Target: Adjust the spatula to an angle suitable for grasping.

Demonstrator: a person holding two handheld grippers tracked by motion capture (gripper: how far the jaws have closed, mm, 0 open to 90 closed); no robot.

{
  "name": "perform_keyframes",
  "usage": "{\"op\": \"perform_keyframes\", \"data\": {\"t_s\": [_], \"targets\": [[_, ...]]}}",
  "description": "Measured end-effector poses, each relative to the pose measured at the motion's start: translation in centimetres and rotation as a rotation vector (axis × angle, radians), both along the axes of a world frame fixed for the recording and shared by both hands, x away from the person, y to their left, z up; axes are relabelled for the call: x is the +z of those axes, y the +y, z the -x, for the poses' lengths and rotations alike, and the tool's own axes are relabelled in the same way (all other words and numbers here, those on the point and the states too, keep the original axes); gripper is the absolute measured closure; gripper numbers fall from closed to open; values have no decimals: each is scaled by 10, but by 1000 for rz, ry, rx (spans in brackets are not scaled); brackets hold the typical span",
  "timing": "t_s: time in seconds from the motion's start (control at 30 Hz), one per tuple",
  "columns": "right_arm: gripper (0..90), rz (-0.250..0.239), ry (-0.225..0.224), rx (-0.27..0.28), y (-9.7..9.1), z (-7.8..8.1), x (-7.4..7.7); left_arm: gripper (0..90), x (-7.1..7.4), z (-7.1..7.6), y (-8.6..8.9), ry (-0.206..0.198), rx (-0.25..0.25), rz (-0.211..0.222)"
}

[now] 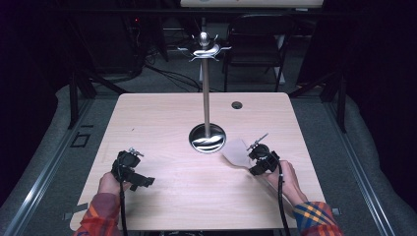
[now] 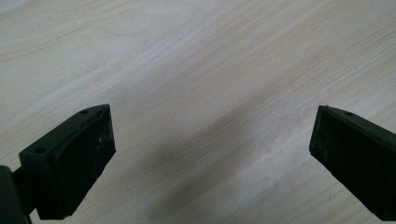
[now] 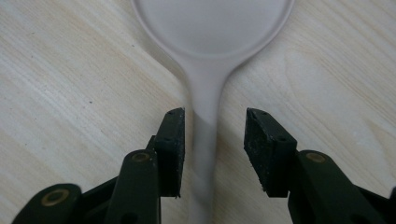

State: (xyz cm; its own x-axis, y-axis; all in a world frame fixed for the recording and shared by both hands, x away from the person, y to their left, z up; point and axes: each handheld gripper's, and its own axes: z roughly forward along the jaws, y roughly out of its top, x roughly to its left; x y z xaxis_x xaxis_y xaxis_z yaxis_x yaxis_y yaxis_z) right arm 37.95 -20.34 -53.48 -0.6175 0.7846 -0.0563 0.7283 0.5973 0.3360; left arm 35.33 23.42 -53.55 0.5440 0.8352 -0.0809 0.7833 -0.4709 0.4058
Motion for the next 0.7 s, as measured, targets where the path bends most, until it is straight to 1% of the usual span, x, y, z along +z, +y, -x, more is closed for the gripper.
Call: {"op": "perform_keyframes", "data": {"t_s": [0.03, 0.07, 0.1, 0.13, 0.17, 0.23, 0.27, 0.3, 0.33, 0.43, 0.47, 0.5, 0.6, 0.7], "targets": [[609, 16, 7, 9, 0, -2, 0, 1, 0, 0, 0, -1, -1, -1], [642, 28, 10, 3, 2, -3, -2, 1, 0, 0, 0, -1, -2, -1], [650, 0, 8, -4, 3, -3, -5, 1, 0, 0, 0, 0, -4, -1], [650, 0, 8, -4, 3, -3, -5, 1, 0, 0, 0, 0, -4, -1], [664, 25, 18, 8, 3, -5, -4, 1, 0, 0, 0, 1, -4, 0], [684, 15, 17, 5, 4, -5, -6, 1, 0, 0, 0, 2, -5, -1], [710, 27, 18, 19, 4, -5, -6, 1, 0, 0, 0, 2, -6, 0], [728, 12, 16, 15, 6, -4, -7, 1, 0, 0, 0, 2, -7, -1], [748, 26, 15, 27, 6, -4, -6, 2, 0, 0, 0, 2, -8, -2], [749, 34, 8, 32, 8, -3, -6, 1, 0, 0, 0, 0, -6, -5], [750, 11, -3, 22, 7, -2, -8, 2, 0, 0, 0, 0, -6, -5], [752, 7, 3, 33, 6, -3, -7, 2, 0, 1, 0, -1, -3, -4], [754, 3, -1, 36, 5, -3, -7, 2, 0, 1, 0, -2, -4, -3], [757, 4, -6, 61, 6, -2, -7, 2, 1, 1, 0, -1, -4, -3]]}}
